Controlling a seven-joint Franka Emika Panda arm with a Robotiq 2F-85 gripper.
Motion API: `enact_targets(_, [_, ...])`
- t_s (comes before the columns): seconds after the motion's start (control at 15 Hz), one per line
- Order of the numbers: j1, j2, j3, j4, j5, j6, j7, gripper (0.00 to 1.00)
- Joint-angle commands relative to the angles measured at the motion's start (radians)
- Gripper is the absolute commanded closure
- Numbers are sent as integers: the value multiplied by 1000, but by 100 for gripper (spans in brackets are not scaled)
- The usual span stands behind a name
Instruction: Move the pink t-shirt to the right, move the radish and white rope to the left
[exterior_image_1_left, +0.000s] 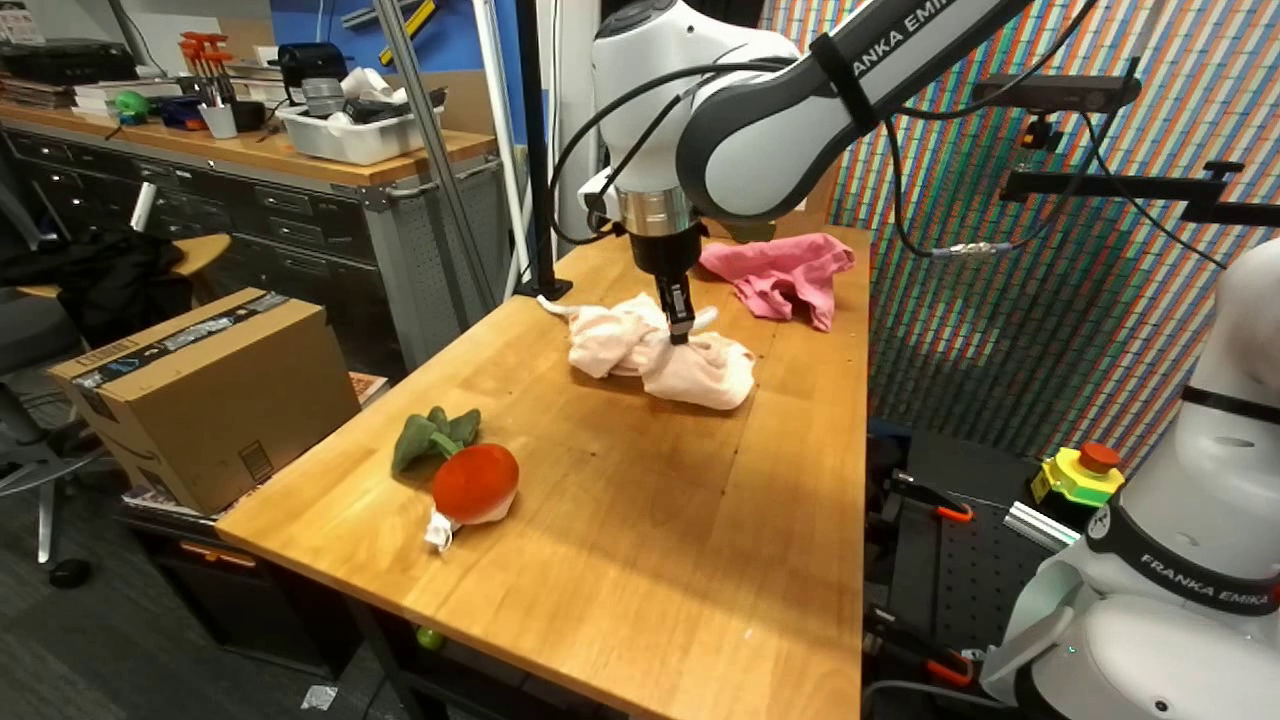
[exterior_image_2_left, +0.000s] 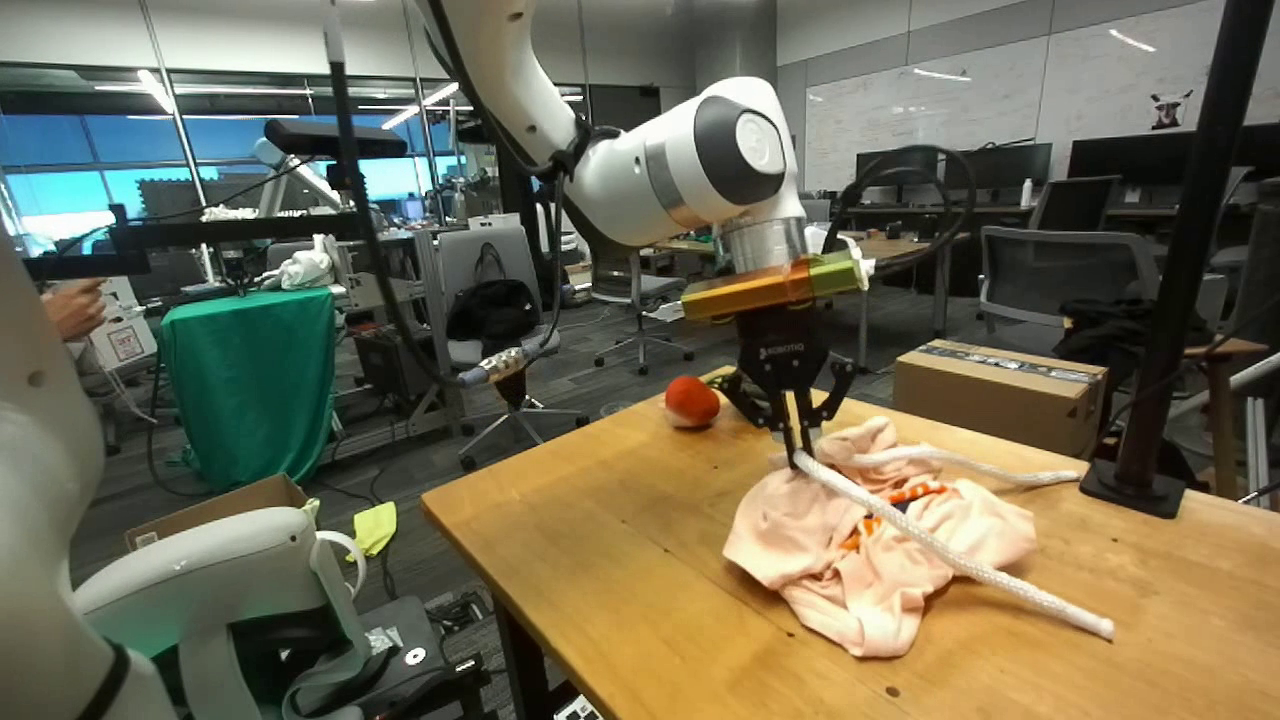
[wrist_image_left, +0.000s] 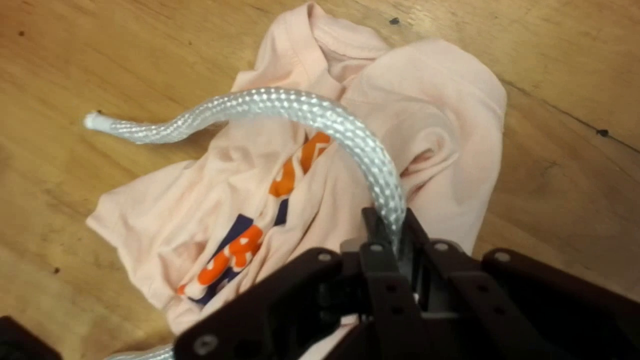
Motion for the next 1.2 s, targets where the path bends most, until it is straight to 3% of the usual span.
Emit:
enact_targets(0.0, [13,-90,12,5,-59,-14,70,92])
enact_targets(1.13, [5,-320,71,53,-169,-14,283,92])
